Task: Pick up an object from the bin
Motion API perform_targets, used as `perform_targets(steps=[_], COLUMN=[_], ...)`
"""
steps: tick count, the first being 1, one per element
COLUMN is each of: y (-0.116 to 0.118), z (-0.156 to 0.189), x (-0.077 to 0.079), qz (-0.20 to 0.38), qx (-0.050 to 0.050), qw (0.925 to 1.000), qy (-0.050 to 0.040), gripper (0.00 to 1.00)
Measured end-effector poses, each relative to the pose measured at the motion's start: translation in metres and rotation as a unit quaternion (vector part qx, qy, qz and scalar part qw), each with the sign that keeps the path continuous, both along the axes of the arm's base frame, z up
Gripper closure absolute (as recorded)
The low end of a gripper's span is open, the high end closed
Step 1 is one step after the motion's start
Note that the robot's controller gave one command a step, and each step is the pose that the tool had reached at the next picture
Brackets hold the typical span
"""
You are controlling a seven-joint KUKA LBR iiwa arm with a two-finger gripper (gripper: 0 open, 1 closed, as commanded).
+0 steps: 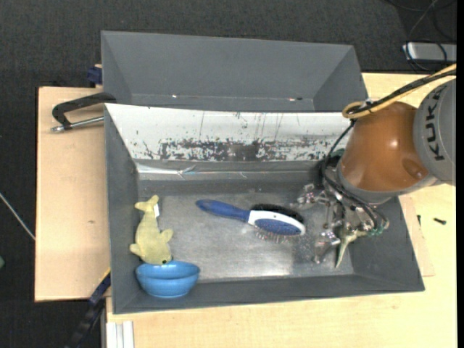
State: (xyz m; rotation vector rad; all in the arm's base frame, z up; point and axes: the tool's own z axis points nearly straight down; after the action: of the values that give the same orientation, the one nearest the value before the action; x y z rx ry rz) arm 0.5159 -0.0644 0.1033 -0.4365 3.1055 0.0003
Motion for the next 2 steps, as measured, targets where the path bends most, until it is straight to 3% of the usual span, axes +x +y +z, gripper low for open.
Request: perform_targets(steps=[1,2], y=[0.045,0.099], z=[-0.030,-0.030], x=[0.002,0.003], qz=[0.110,0.183], qx=[-0.002,-0.002], qw=[0.9939,0.9831], qy=[-0.0001,-0.0025], gripper=[0.00,0.00])
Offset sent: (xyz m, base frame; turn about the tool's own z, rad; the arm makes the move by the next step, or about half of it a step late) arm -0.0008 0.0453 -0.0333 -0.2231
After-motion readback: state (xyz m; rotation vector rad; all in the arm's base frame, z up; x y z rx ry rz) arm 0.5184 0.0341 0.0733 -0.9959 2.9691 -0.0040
